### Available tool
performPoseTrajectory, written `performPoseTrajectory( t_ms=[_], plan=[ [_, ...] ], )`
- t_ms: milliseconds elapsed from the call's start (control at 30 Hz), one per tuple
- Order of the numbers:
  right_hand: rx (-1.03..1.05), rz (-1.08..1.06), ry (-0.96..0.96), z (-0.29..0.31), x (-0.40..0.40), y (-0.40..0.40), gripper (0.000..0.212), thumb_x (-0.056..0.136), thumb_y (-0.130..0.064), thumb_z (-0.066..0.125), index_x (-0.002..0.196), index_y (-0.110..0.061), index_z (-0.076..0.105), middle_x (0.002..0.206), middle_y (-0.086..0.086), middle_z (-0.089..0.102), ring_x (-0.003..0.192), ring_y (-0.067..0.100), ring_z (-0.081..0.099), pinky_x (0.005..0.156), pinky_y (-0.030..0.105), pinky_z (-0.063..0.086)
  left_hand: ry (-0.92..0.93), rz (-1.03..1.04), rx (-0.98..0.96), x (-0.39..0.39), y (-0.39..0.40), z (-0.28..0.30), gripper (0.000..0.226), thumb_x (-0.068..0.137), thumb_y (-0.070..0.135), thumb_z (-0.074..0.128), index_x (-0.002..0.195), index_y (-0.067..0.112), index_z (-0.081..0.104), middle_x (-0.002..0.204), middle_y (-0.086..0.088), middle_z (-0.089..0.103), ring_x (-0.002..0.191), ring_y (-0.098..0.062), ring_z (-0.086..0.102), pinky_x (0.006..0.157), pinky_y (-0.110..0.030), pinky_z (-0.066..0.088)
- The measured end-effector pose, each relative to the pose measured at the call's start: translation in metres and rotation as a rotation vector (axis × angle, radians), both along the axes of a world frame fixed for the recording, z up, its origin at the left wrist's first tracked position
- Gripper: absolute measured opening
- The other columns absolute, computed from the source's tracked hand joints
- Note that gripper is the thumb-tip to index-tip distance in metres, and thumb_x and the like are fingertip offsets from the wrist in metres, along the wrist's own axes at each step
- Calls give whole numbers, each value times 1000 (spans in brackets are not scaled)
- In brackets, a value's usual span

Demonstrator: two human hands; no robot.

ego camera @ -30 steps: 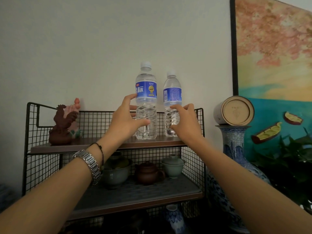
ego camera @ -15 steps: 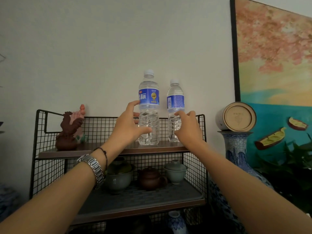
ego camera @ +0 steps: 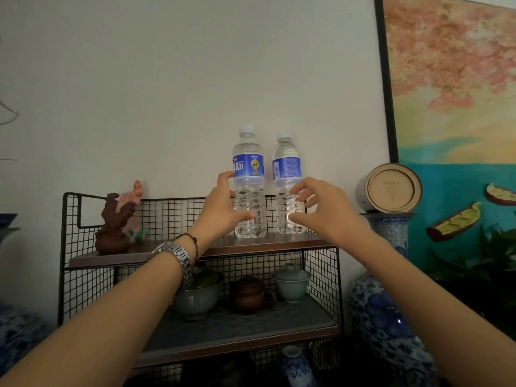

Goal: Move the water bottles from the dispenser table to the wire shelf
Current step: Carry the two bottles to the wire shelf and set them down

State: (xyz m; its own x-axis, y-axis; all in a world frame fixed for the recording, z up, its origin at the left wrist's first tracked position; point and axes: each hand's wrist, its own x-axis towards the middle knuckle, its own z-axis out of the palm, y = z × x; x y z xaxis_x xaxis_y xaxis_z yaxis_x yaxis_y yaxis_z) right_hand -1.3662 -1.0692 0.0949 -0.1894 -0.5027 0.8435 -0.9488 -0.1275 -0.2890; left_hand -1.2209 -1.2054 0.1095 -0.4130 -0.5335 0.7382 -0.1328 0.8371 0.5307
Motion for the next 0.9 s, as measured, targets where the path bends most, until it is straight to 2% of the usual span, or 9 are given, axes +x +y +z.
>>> performPoseTrajectory(
  t_ms=[67,300,467,567,667,767,833,900],
  plan=[
    [21,-49,47,-2,-5,8,34,74,-21,75,103,-28,58,100,-4,59,87,11,55,76,27,46,-8,6,-8,-6,-1,1,92,72,4,80,143,19,24,91,9,52,86,-12,58,75,-29,51],
    [1,-61,100,-7,-19,26,34,76,-22,75,105,-28,58,97,-5,56,86,13,56,69,23,41,-31,56,-5,-24,-6,2,90,72,4,79,142,19,24,83,17,49,76,-4,54,66,-22,48],
    [-22,-98,117,-9,-27,29,33,75,-22,76,104,-25,60,96,-4,57,88,15,57,75,33,50,-33,70,-21,-30,-8,2,89,72,3,79,141,17,25,86,13,50,86,-15,58,79,-38,55],
    [-28,-98,117,-11,-32,30,34,75,-24,75,106,-25,61,97,-3,58,87,13,55,77,33,49,-35,77,-31,-33,-7,2,89,71,3,79,140,16,25,85,13,48,90,-17,57,85,-43,54],
    [-16,-99,134,-13,-35,31,34,76,-24,75,106,-25,61,99,-4,58,89,13,55,79,32,48,-40,93,-26,-37,-7,4,92,69,5,82,140,17,24,92,7,50,97,-23,59,88,-48,54],
    [2,-102,147,-14,-36,33,33,75,-23,75,105,-24,61,99,-5,57,91,14,56,82,34,48,-43,134,-23,-42,-10,4,96,67,9,84,140,19,24,110,-5,52,107,-29,58,89,-51,53],
    [10,-99,145,-15,-36,34,33,75,-23,75,105,-24,61,98,-6,56,90,13,55,82,35,49,-43,165,-22,-44,-11,3,97,66,10,84,140,23,23,121,-12,53,108,-31,58,88,-51,53],
    [15,-94,142,-15,-36,35,33,75,-23,75,105,-24,61,97,-7,54,89,12,54,83,36,49,-35,177,-24,-44,-10,2,96,66,12,85,140,24,24,124,-13,53,108,-31,58,88,-50,53]
  ],
)
